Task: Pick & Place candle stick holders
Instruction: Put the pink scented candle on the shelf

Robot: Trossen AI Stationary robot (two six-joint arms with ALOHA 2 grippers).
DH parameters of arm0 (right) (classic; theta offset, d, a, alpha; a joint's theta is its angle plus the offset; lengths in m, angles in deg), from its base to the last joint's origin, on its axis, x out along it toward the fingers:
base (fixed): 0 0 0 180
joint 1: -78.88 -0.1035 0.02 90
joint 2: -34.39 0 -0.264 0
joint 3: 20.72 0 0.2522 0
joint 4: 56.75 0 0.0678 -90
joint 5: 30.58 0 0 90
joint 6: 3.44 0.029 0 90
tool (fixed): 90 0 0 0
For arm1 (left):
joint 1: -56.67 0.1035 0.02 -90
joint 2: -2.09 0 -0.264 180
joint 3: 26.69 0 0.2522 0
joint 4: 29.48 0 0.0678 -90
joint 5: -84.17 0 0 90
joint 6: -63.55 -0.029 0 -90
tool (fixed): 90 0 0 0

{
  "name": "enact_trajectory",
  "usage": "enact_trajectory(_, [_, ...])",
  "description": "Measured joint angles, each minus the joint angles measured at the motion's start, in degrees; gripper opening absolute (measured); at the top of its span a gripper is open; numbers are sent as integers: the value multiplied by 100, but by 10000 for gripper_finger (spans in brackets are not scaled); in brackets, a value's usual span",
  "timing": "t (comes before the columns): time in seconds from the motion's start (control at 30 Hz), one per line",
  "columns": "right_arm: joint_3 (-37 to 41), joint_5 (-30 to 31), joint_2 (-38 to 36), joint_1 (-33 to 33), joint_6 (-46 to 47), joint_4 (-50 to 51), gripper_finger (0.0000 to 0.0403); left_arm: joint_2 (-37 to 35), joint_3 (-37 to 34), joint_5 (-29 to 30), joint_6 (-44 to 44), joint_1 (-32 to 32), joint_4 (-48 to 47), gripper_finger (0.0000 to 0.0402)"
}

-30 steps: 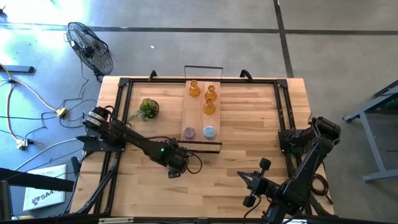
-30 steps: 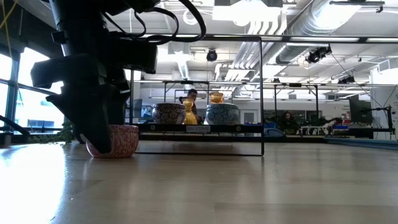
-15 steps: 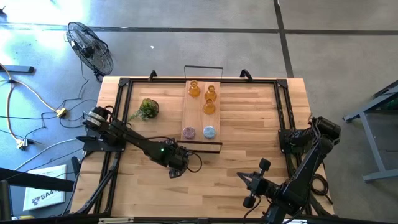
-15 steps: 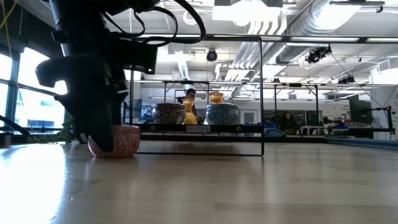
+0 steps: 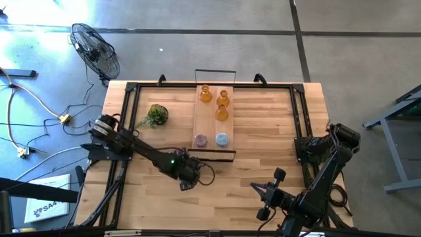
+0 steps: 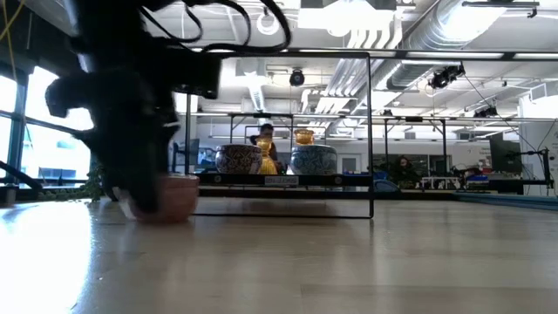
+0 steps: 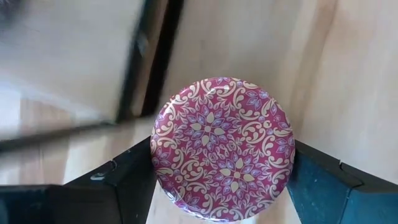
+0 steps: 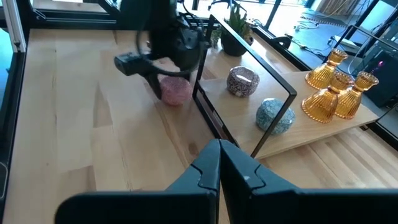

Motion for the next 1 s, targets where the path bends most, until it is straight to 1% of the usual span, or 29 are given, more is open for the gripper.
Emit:
enact_trajectory(0.17, [0,-1,0,0,0,-9,0,12,273,-221,400,-333,-786,283])
enact_trajectory(0.33, [0,-42,0,0,-17,-46,1,17,552,-179,1026,-679,-1658,283])
enact_trajectory(0.4, [0,-66,0,0,-122,-120,0,17,666,-151,1380,-823,-2209,283])
enact_trajectory(0.5, [0,-81,0,0,-336,-297,0,15,983,42,2141,-1000,-3174,283])
enact_trajectory(0.6, [0,-85,0,0,-585,-485,0,12,1370,232,2458,-1129,-3932,283])
enact_trajectory(0.73, [0,-91,0,-2,-750,-621,0,-33,2109,456,2527,-1207,-4576,283])
enact_trajectory(0.87, [0,-109,0,-2,-772,-656,0,-34,3082,703,2466,-1195,-5403,283])
enact_trajectory(1.0, [0,-151,0,-2,-804,-680,0,-99,3912,540,1673,-1067,-5371,283])
